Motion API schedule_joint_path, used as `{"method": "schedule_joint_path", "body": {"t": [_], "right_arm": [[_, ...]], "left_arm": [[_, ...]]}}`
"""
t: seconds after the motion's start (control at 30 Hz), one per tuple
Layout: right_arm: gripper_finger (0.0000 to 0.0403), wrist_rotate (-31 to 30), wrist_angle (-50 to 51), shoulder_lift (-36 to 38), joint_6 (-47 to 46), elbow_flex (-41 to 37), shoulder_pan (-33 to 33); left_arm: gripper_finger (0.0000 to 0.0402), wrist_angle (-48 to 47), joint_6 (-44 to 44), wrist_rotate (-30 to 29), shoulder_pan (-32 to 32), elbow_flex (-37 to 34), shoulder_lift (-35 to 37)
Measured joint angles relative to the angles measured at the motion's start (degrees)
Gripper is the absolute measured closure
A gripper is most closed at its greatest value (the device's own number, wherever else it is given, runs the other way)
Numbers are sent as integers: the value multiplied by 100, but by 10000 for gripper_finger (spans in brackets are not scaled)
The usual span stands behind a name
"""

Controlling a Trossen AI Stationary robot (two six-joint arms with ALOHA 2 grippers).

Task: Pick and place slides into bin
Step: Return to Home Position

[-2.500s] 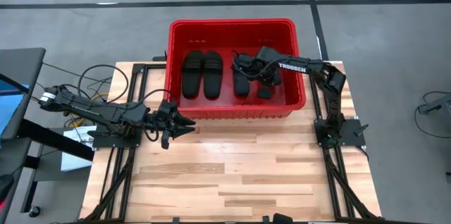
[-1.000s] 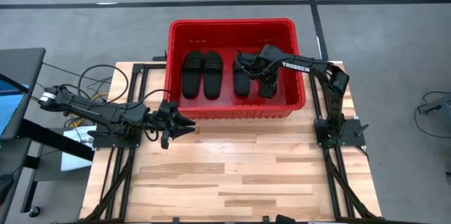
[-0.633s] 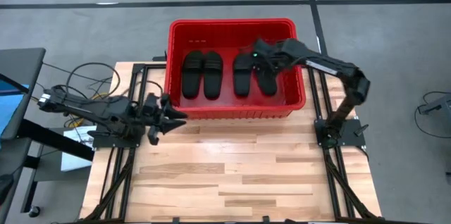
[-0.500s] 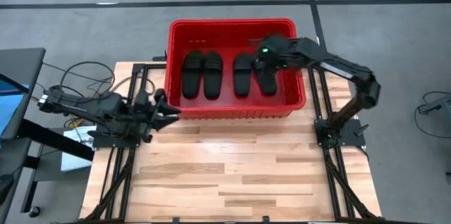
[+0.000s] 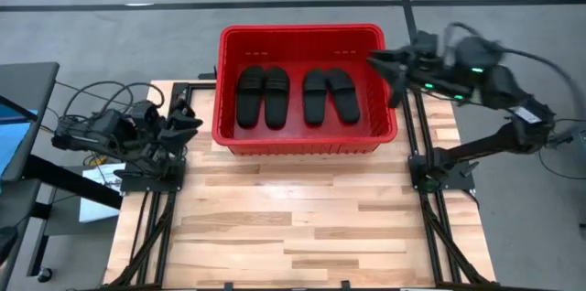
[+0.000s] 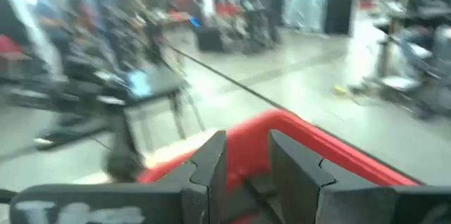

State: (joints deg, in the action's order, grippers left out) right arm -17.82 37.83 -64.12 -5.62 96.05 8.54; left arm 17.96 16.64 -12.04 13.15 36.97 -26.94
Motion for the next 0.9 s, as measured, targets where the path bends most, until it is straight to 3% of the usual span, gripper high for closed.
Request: {"method": "schedule_joint_path", "body": {"t": [0.27, 0.5, 0.7, 0.9], "right_arm": [[305, -4, 974, 940, -381, -4, -1060], [305, 102, 846, 1554, 12, -357, -1631], [305, 111, 436, 2277, 254, -1242, -1836], [305, 127, -339, 3438, 262, -2695, -1832]], "left_arm": [[276, -485, 11, -457, 0, 0, 300], [276, -699, 335, -477, 0, 0, 336], [276, -708, 69, -500, 0, 0, 336], [276, -707, 13, -496, 0, -2, 336]]}}
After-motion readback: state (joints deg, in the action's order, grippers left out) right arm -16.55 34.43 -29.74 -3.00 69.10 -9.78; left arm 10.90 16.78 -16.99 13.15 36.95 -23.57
